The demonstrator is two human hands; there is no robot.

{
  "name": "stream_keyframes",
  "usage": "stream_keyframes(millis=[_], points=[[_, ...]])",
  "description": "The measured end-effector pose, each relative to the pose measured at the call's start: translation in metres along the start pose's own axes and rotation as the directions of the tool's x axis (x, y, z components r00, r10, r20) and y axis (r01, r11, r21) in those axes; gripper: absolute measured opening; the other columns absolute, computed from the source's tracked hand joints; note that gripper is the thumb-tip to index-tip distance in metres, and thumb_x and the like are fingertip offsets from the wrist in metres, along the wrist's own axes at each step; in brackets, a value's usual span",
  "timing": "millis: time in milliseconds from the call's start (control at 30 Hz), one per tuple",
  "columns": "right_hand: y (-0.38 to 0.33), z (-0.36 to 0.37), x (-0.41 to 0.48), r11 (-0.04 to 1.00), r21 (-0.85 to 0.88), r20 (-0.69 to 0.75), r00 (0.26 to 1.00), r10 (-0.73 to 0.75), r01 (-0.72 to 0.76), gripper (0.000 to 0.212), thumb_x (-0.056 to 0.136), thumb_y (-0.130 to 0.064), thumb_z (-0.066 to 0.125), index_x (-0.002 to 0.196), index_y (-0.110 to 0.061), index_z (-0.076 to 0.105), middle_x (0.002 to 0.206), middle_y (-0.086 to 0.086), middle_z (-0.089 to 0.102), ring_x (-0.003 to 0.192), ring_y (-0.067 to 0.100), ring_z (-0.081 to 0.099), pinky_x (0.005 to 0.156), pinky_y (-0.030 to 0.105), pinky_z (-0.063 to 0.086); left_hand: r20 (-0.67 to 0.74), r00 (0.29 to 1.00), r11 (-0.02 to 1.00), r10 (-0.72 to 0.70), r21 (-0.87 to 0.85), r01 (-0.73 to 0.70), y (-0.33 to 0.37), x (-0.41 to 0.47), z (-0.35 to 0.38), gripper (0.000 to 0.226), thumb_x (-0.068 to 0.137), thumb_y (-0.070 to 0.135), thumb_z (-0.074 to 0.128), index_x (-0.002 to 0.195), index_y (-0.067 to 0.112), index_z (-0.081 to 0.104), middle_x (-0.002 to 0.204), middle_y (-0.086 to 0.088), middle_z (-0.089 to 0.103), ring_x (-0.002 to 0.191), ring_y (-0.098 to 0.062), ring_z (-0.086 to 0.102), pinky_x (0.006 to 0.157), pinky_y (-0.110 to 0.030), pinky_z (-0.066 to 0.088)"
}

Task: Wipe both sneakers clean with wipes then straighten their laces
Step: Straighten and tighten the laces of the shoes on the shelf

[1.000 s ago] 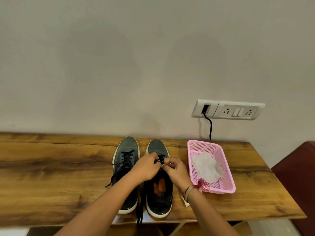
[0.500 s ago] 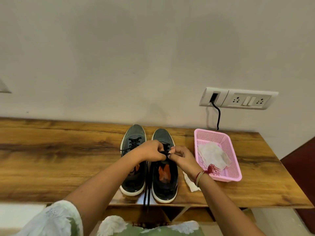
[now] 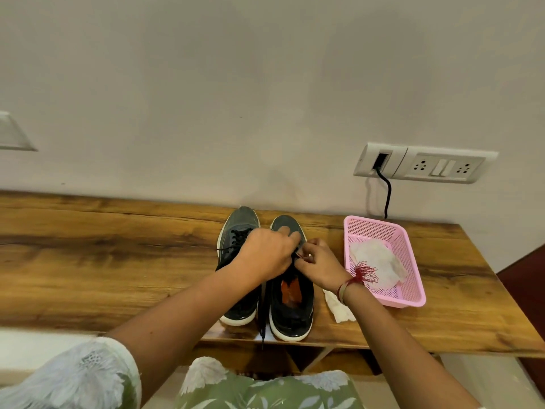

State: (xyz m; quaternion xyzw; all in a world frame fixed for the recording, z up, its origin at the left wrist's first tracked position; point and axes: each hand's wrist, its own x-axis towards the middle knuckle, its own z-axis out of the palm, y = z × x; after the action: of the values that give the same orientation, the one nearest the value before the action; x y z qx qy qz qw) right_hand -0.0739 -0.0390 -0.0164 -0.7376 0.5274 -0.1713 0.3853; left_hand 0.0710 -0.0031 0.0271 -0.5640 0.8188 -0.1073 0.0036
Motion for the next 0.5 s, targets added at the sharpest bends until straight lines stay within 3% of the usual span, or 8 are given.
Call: stream_keyframes(millis=[100, 167, 233, 300, 400, 500], points=[[-0.003, 0.003, 0.000, 0.993, -0.107, -0.017, 0.999, -0.045, 0.043, 0.012, 0.083, -0.017, 0.061, 0.075, -0.019, 0.052, 0.107, 0.002, 0.037, 0.098, 0.017, 0.048, 0.097, 0.030, 0.041, 0.123, 0.977, 0.985, -0.173, 0.022, 0.172, -0.001, -0.003, 0.006, 0.023, 0.092, 0.022, 0.047, 0.114, 0.013, 0.053, 0.110, -0.006, 0.059, 0.092, -0.028, 0.063, 0.069, -0.035, 0.035], [-0.004, 0.005, 0.000, 0.995, -0.092, -0.049, 0.998, -0.032, 0.028, 0.008, 0.083, -0.016, 0.060, 0.077, -0.016, 0.055, 0.103, 0.000, 0.038, 0.093, 0.013, 0.046, 0.093, 0.027, 0.040, 0.213, 0.947, 0.968, -0.242, -0.018, 0.252, 0.000, -0.003, 0.011, 0.019, 0.092, 0.020, 0.049, 0.109, 0.015, 0.057, 0.107, -0.005, 0.063, 0.095, -0.027, 0.062, 0.072, -0.036, 0.034], [-0.004, 0.002, -0.003, 0.995, 0.086, -0.059, 0.997, 0.044, -0.039, 0.018, 0.083, -0.016, 0.059, 0.065, -0.021, 0.056, 0.094, 0.001, 0.045, 0.083, 0.013, 0.047, 0.079, 0.028, 0.043, 0.231, 0.940, 0.961, -0.252, -0.055, 0.271, 0.001, -0.003, 0.015, 0.017, 0.091, 0.017, 0.049, 0.106, 0.015, 0.058, 0.103, -0.005, 0.064, 0.094, -0.027, 0.062, 0.076, -0.037, 0.036], [-0.004, -0.004, -0.009, 0.914, 0.384, -0.009, 0.990, 0.143, -0.129, 0.021, 0.081, -0.019, 0.055, 0.061, -0.022, 0.056, 0.081, 0.004, 0.050, 0.074, 0.017, 0.048, 0.068, 0.028, 0.041, 0.219, 0.945, 0.958, -0.243, -0.095, 0.269, 0.000, -0.004, 0.017, 0.015, 0.091, 0.016, 0.050, 0.103, 0.016, 0.058, 0.099, -0.004, 0.065, 0.093, -0.027, 0.062, 0.083, -0.039, 0.037], [-0.002, -0.014, -0.016, 0.718, 0.645, 0.118, 0.963, 0.242, -0.260, 0.013, 0.088, -0.021, 0.051, 0.085, -0.015, 0.062, 0.088, 0.008, 0.058, 0.086, 0.020, 0.054, 0.074, 0.036, 0.045, 0.184, 0.952, 0.937, -0.245, -0.207, 0.281, -0.005, -0.007, 0.018, 0.015, 0.091, 0.024, 0.049, 0.099, 0.016, 0.059, 0.095, -0.004, 0.067, 0.087, -0.028, 0.063, 0.069, -0.033, 0.037], [-0.005, -0.019, -0.021, 0.654, 0.715, 0.155, 0.969, 0.193, -0.245, 0.018, 0.084, -0.022, 0.053, 0.096, -0.014, 0.063, 0.093, 0.007, 0.059, 0.092, 0.020, 0.054, 0.075, 0.036, 0.045, 0.148, 0.948, 0.881, -0.282, -0.351, 0.317, -0.006, -0.008, 0.013, 0.020, 0.090, 0.027, 0.049, 0.101, 0.016, 0.062, 0.093, -0.004, 0.067, 0.085, -0.028, 0.064, 0.060, -0.031, 0.042]])
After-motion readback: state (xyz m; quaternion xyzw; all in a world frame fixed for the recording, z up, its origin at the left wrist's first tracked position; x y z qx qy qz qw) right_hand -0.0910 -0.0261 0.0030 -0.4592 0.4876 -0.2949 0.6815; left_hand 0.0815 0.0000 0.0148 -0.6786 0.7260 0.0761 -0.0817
